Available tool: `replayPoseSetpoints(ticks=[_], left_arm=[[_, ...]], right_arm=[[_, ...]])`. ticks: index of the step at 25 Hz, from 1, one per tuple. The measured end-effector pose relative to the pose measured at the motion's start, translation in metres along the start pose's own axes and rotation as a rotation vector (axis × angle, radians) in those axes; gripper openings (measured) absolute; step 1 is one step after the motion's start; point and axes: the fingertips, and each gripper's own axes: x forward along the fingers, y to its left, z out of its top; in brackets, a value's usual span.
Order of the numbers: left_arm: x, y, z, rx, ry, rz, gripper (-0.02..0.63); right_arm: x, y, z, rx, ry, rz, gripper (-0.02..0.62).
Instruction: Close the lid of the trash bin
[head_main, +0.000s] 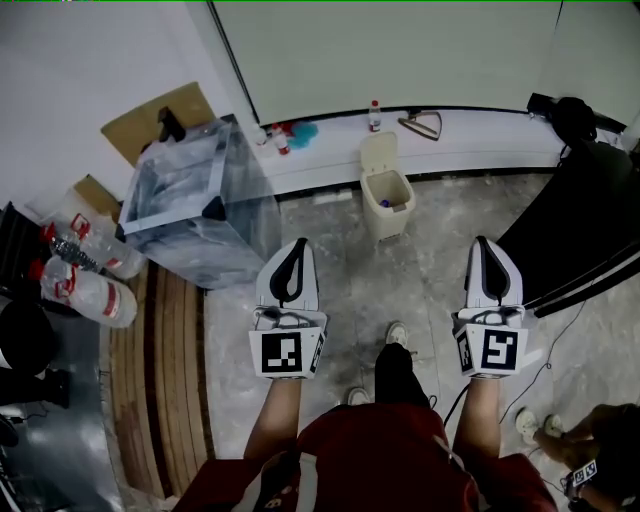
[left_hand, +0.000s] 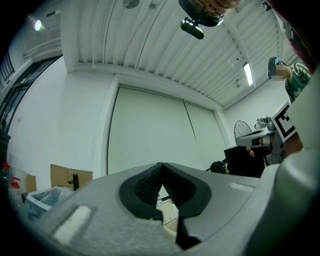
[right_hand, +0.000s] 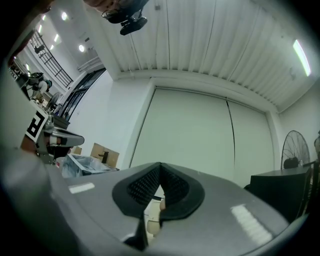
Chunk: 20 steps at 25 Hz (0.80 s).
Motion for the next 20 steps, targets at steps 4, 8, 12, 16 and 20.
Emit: replayPoseSetpoints(ticks=[4,8,12,16,20], left_arm=[[0.037,0.0,-0.012,-0.005,0.012,-0.003,-0.003],[0.079,-0.001,-0.022,-0.01,0.032,0.002,-0.003],[0.12,-0.005,-0.029,-0.009,0.045,0.007,-0.003],[0.162,-0.014,-0.034,-0.007,0.05,0.003,-0.003],[0.204,-0.025,-0.037,0.022,0.044,-0.001,-0.003]], right_arm=[[0.032,-0.018,-0.016,0.006,0.014,0.002,-0.002],[0.067,-0.038,-0.03,0.027,0.024,0.013,-0.001],[0.1,-0.062,-0.043,0.04,0.034,0.017,0.0],[0.129,-0.087,-0.059,0.057,0.045,0.014,0.0],[0.159,-0.111,-0.074,0.085,0.046,0.033,0.0]])
